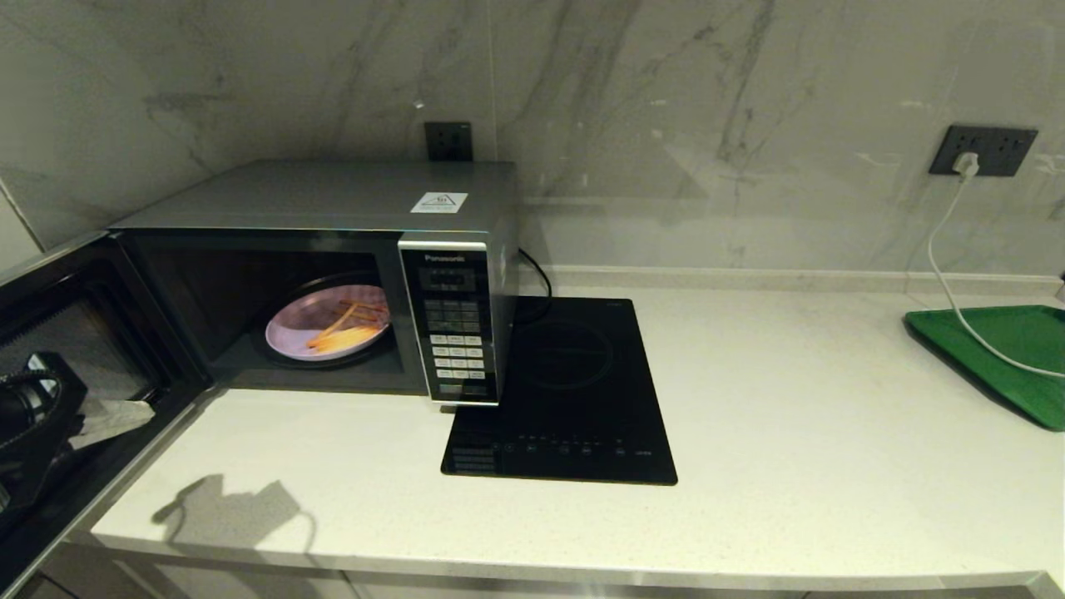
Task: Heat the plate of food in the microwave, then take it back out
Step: Take the plate out of the microwave
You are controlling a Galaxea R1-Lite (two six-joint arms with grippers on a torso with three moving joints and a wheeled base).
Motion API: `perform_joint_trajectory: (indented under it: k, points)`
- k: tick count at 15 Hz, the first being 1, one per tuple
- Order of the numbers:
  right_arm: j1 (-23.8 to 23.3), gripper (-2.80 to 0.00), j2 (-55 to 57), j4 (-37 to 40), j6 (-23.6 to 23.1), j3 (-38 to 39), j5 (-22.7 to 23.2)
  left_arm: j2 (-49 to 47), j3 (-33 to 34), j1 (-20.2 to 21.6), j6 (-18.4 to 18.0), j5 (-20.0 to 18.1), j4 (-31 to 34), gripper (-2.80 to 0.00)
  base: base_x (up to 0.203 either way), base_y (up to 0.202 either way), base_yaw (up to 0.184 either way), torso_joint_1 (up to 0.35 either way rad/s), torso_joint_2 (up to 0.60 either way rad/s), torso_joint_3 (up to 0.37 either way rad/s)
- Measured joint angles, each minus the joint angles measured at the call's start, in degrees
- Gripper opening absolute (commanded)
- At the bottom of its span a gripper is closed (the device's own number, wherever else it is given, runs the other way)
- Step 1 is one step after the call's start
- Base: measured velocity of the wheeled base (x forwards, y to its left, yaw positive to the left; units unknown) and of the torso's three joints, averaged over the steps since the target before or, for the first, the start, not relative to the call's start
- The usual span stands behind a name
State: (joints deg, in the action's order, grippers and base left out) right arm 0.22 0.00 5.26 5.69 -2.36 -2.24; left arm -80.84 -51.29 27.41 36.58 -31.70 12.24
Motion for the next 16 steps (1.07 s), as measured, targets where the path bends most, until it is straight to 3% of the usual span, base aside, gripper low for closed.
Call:
perform_joint_trajectory:
  k: [4,7,8,11,13,16]
  points:
    - [0.0,-2.8,0.0,0.1,0.0,0.0,-0.1,-0.6,-0.2,-0.2,1.2,-1.0,0.8,-2.8,0.0,0.0,0.0,0.0,0.0,0.0]
    - [0.0,-2.8,0.0,0.0,0.0,0.0,0.0,-3.4,-1.2,-4.1,9.9,-1.2,0.8,-2.8,0.0,0.0,0.0,0.0,0.0,0.0]
    - [0.0,-2.8,0.0,0.0,0.0,0.0,0.0,-4.5,-1.9,-6.3,14.2,-0.8,0.3,0.0,0.0,0.0,0.0,0.0,0.0,0.0]
    - [0.0,-2.8,0.0,0.0,0.0,0.0,-0.1,-6.6,-3.7,-11.7,26.1,-0.4,-5.0,0.0,0.0,0.0,0.0,0.0,0.0,0.0]
    - [0.0,-2.8,0.0,0.0,0.0,0.0,0.0,-8.1,-4.0,-15.1,31.6,1.1,-9.3,0.0,0.0,0.0,0.0,0.0,0.0,0.0]
    - [0.0,-2.8,0.0,0.0,0.0,0.0,0.0,-13.0,-5.2,-21.2,35.1,11.1,-12.6,0.0,0.0,0.0,0.0,0.0,0.0,0.0]
